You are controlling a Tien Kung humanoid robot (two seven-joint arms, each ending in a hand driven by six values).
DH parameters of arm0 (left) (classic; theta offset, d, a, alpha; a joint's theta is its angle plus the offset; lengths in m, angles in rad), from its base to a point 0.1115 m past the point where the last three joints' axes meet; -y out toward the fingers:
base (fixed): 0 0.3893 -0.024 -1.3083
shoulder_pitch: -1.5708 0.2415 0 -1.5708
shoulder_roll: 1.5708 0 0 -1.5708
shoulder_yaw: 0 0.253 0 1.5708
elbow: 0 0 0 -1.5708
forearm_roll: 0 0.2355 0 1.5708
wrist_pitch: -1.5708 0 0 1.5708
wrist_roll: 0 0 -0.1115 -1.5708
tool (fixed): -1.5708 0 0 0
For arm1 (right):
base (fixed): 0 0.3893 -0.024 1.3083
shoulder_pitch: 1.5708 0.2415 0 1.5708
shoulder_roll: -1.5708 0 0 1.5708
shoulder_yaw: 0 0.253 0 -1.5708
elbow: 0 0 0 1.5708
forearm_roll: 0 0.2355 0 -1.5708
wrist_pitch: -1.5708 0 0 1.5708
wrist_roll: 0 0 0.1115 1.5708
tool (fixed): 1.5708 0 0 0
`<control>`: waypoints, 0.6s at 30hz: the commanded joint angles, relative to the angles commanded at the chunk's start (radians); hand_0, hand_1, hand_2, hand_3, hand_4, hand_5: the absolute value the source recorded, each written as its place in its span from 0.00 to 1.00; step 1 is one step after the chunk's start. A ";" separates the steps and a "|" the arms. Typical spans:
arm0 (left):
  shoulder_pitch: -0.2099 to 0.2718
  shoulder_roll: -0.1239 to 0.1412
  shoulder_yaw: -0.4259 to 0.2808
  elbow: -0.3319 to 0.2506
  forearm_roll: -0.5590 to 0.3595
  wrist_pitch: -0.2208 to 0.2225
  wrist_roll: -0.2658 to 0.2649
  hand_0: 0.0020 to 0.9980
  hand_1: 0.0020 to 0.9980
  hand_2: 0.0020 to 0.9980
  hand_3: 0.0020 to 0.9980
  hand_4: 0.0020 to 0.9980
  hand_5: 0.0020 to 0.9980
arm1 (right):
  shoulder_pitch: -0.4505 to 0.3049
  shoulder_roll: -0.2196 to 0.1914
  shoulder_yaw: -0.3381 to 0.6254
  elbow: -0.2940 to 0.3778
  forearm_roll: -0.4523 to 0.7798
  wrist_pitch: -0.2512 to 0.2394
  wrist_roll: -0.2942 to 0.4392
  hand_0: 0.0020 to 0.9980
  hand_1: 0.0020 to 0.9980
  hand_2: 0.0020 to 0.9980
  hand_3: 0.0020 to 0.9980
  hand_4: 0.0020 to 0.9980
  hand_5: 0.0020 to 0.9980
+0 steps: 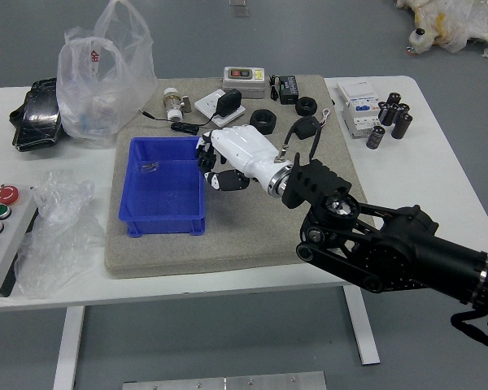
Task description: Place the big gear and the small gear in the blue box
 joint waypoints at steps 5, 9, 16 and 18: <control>-0.001 0.000 -0.004 -0.001 0.006 -0.002 0.004 0.75 0.72 0.71 0.84 0.74 0.46 | 0.047 0.037 -0.071 -0.008 0.011 0.014 0.003 0.26 0.44 0.40 0.50 0.35 0.00; -0.002 0.001 -0.006 -0.001 0.010 -0.003 0.006 0.75 0.72 0.71 0.84 0.74 0.46 | 0.063 0.055 -0.105 -0.020 0.024 0.037 0.002 0.33 0.58 0.64 0.65 0.24 0.16; -0.002 0.001 -0.009 -0.002 0.013 -0.004 0.009 0.75 0.72 0.71 0.84 0.74 0.46 | 0.064 0.064 -0.125 -0.039 0.039 0.080 -0.016 0.40 0.78 0.89 0.94 0.47 0.15; -0.002 0.001 -0.009 -0.002 0.014 -0.005 0.009 0.75 0.72 0.71 0.84 0.74 0.46 | 0.063 0.064 -0.125 -0.041 0.041 0.086 -0.020 0.41 0.80 0.94 1.00 0.59 0.18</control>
